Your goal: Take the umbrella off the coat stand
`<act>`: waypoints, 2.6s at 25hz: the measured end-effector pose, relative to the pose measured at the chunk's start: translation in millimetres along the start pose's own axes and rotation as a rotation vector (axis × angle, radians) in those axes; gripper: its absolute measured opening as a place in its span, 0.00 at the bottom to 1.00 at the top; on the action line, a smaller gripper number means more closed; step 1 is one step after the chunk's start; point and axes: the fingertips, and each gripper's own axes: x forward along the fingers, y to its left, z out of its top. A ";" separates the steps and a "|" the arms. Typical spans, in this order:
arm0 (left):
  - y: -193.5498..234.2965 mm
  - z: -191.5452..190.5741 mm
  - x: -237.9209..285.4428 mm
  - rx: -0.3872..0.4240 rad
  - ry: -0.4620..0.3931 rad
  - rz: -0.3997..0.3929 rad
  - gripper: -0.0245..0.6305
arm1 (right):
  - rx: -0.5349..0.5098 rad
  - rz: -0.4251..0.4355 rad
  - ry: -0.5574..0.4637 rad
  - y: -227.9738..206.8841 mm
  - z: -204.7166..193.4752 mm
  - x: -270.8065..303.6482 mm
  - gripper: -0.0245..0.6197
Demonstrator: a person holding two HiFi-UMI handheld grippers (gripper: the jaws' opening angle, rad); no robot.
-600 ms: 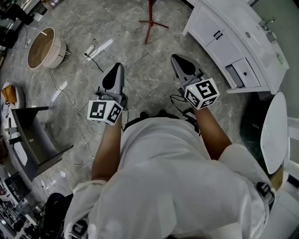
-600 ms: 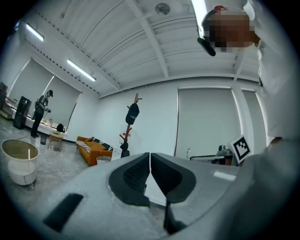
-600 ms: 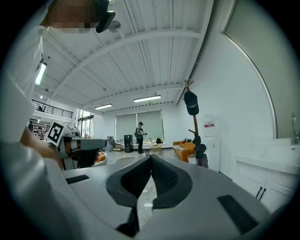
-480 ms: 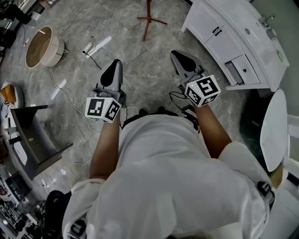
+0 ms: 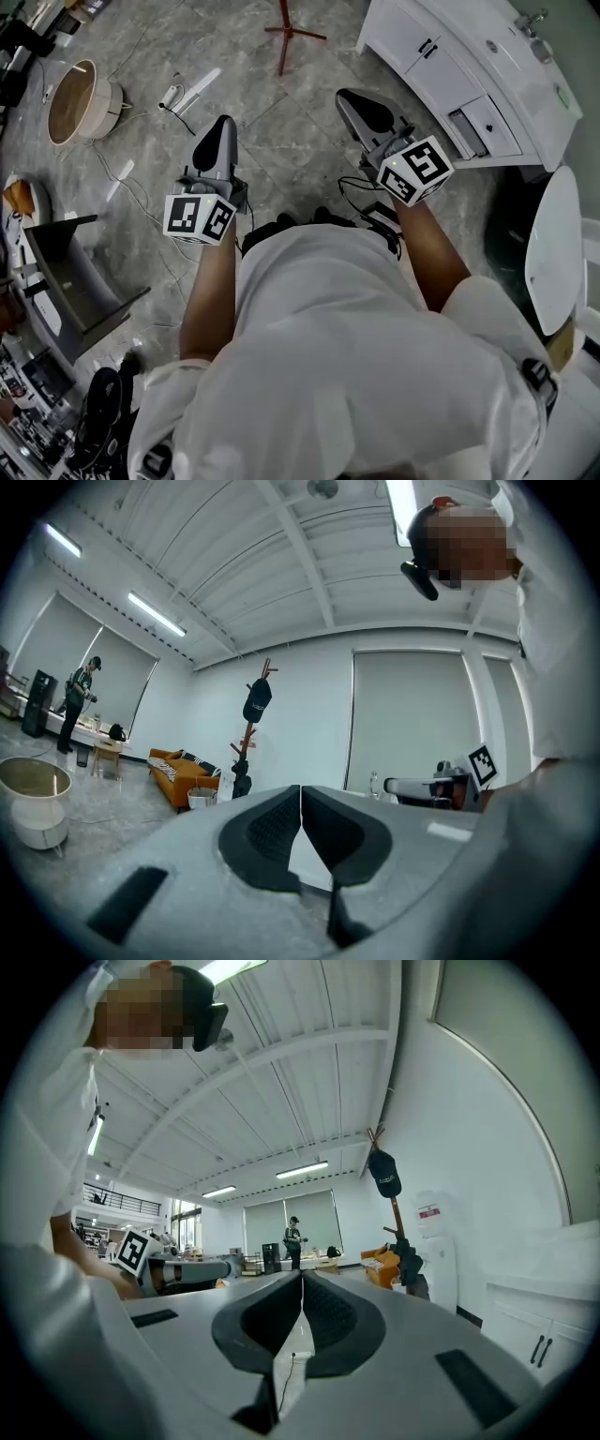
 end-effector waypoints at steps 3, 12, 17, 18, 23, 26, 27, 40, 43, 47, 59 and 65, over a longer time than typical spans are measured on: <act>-2.6 -1.8 0.8 0.008 0.010 0.014 0.06 | 0.011 0.037 -0.004 -2.6 5.1 -5.0 0.06; 15.7 -17.4 13.3 0.052 0.050 0.020 0.07 | 0.056 0.067 0.003 -11.9 2.7 20.1 0.06; 56.8 -23.4 45.5 0.015 0.034 0.031 0.06 | 0.072 0.035 0.035 -35.3 -8.2 64.2 0.06; 67.4 -21.3 54.3 0.011 0.029 0.032 0.06 | 0.074 0.033 0.040 -40.9 -8.6 75.8 0.06; 127.0 -3.9 99.0 0.003 0.008 0.030 0.07 | 0.062 0.021 0.043 -67.6 1.6 145.7 0.06; 158.4 6.1 127.2 -0.005 0.002 0.009 0.07 | 0.066 0.003 0.020 -85.0 11.9 183.2 0.06; 167.0 8.6 136.3 -0.006 0.000 -0.001 0.07 | 0.072 -0.005 0.014 -91.3 14.2 193.4 0.06; 251.0 34.1 234.4 -0.021 -0.038 -0.073 0.06 | 0.066 -0.077 0.028 -162.6 23.0 282.5 0.06; 256.5 33.8 260.6 -0.027 -0.038 -0.082 0.06 | 0.055 -0.071 0.030 -181.1 25.6 293.0 0.06; 265.5 29.2 308.2 -0.023 -0.032 -0.091 0.06 | 0.066 -0.059 0.021 -221.7 25.1 314.1 0.06; 287.0 52.6 460.7 0.008 -0.054 -0.027 0.06 | 0.066 0.049 -0.001 -362.3 58.0 378.7 0.06; 305.8 64.2 512.0 0.023 -0.070 0.034 0.06 | 0.067 0.124 -0.005 -410.6 72.2 409.1 0.06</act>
